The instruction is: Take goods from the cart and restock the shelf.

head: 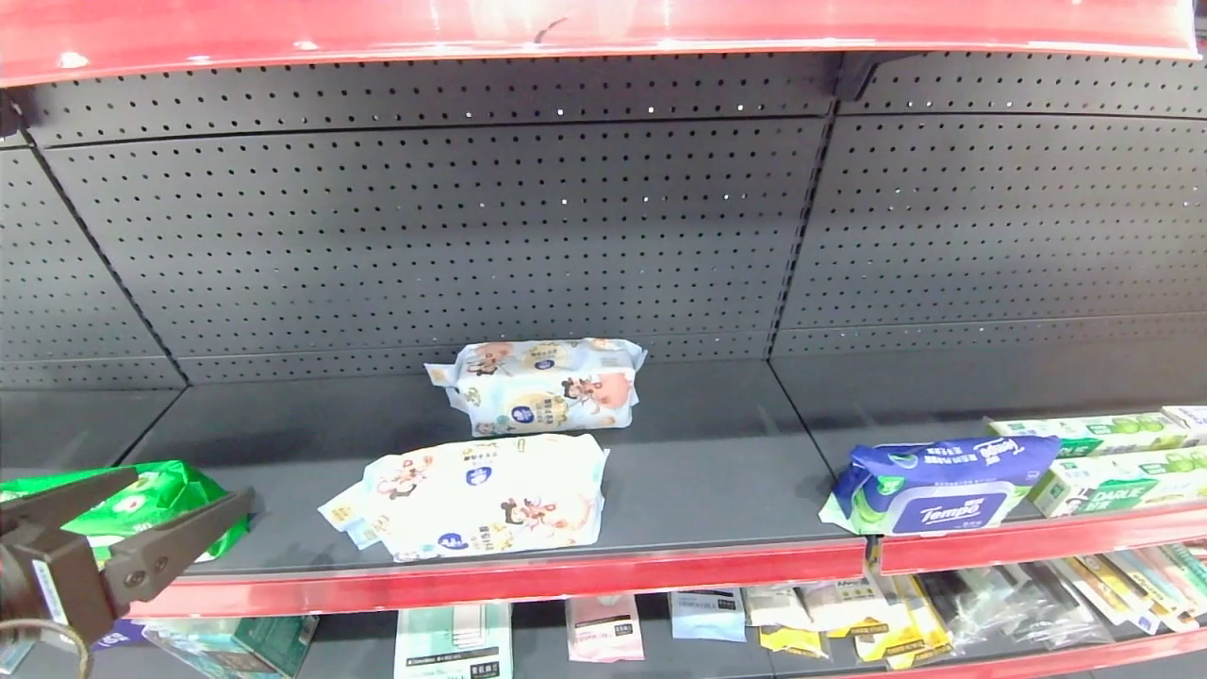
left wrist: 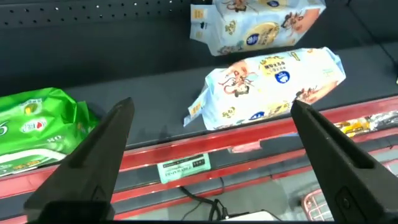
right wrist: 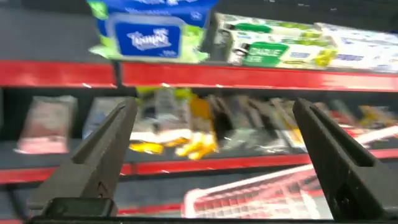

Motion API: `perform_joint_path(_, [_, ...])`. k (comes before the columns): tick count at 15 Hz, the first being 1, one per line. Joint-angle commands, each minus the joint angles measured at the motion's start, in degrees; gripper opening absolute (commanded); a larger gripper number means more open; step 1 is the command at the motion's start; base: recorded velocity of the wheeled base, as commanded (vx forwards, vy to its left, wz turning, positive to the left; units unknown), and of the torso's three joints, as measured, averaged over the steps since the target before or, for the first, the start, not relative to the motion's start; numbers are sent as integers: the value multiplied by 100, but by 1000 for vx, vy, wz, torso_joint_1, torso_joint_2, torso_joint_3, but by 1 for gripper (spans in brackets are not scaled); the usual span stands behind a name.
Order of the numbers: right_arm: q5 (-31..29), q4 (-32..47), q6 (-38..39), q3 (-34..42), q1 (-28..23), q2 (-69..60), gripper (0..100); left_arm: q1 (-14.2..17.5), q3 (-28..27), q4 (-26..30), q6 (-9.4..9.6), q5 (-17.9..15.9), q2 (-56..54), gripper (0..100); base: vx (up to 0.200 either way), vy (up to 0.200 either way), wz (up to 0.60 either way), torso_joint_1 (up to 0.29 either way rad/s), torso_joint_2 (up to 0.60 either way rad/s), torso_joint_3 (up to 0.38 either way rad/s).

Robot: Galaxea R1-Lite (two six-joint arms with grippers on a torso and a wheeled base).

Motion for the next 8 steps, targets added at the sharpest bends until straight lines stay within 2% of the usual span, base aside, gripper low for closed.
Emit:
perform_joint_path(1, [178,-113,403,109,-53,-190,100,-8,-220,-4,-27,-8,339,100,0,0,0,0,0,0])
perform_joint_path(5, [1066,-367,675,249,-53,-190,100,-8,-431,-83,-89,-96,682,100,0,0,0,0,0,0])
perform_joint_path(8, [1066,-482,1291,302,-53,-190,100,-8,-422,-514,-221,-123,1087,100,0,0,0,0,0,0])
